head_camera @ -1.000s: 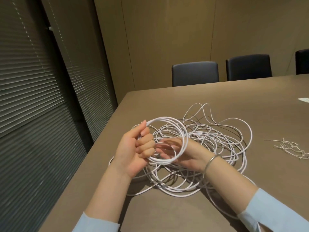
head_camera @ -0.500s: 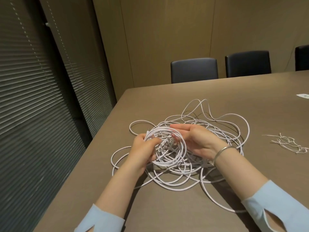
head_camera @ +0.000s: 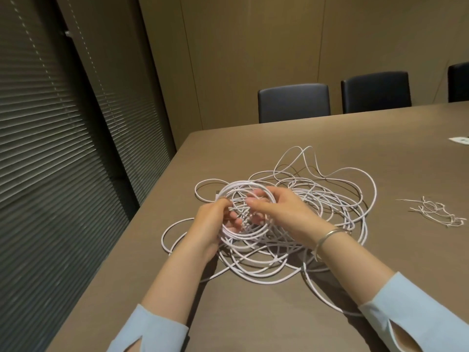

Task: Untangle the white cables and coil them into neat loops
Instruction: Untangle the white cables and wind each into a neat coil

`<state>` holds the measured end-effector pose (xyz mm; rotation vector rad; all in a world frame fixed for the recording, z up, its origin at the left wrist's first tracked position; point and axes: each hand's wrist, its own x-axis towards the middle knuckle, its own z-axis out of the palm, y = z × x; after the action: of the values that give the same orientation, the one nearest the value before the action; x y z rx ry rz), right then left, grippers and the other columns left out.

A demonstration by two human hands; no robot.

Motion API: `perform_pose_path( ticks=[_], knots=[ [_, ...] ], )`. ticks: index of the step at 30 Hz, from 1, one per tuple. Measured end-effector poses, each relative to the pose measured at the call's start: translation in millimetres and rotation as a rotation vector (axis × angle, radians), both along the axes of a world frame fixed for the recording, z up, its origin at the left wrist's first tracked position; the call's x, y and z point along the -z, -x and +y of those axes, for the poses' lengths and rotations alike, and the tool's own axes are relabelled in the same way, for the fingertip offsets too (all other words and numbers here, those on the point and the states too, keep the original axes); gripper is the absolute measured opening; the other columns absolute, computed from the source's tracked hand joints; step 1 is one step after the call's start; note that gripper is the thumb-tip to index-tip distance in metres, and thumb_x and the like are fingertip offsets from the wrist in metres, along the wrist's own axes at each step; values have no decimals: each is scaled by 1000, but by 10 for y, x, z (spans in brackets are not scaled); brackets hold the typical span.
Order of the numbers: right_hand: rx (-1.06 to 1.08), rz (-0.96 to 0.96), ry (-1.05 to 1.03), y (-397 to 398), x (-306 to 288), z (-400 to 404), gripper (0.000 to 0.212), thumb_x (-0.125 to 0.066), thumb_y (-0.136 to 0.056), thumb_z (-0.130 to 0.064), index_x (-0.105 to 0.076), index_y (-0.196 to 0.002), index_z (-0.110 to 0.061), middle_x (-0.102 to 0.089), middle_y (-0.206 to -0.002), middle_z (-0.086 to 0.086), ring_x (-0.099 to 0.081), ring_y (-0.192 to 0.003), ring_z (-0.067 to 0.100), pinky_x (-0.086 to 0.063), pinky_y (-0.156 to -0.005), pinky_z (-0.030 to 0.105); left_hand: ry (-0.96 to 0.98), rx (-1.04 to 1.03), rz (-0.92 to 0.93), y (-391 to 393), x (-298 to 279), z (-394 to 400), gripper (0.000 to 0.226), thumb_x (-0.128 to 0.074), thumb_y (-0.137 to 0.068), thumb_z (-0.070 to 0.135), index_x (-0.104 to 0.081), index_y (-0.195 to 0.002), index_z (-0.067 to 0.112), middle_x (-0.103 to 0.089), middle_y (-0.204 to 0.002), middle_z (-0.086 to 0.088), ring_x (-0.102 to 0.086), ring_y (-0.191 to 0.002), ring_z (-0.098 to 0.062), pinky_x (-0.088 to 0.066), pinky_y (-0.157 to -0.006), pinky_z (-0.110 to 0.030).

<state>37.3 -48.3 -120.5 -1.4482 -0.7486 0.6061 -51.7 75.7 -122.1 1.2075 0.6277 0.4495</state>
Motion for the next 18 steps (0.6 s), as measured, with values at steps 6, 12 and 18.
perform_pose_path(
  ticks=[6, 12, 18],
  knots=[
    [29, 41, -63, -35, 13, -6, 17, -61, -94, -16, -64, -97, 0, -51, -57, 2, -58, -50, 16, -49, -54, 27, 331, 213, -134, 136, -123, 110, 32, -71, -77, 22, -47, -57, 17, -17, -46, 8, -15, -33, -5, -11, -37, -17],
    [211, -270, -17, -73, -43, -90, 12, -69, -87, -30, -71, -95, -21, -72, -90, -6, -66, -82, 5, -53, -74, 18, 467, 224, -274, 221, -144, 356, 41, -55, -90, 44, -46, -62, 15, -20, -43, 8, -18, -31, -4, -6, -37, -17],
    [304, -409, 398, -205, -36, -171, 42, -72, -77, -55, -68, -88, -15, -69, -72, 4, -54, -56, 11, -46, -59, 28, 473, 126, -332, 286, -179, 439, 41, -50, -97, 38, -43, -63, 17, -18, -46, 8, -17, -31, -4, -9, -34, -16]
  ],
)
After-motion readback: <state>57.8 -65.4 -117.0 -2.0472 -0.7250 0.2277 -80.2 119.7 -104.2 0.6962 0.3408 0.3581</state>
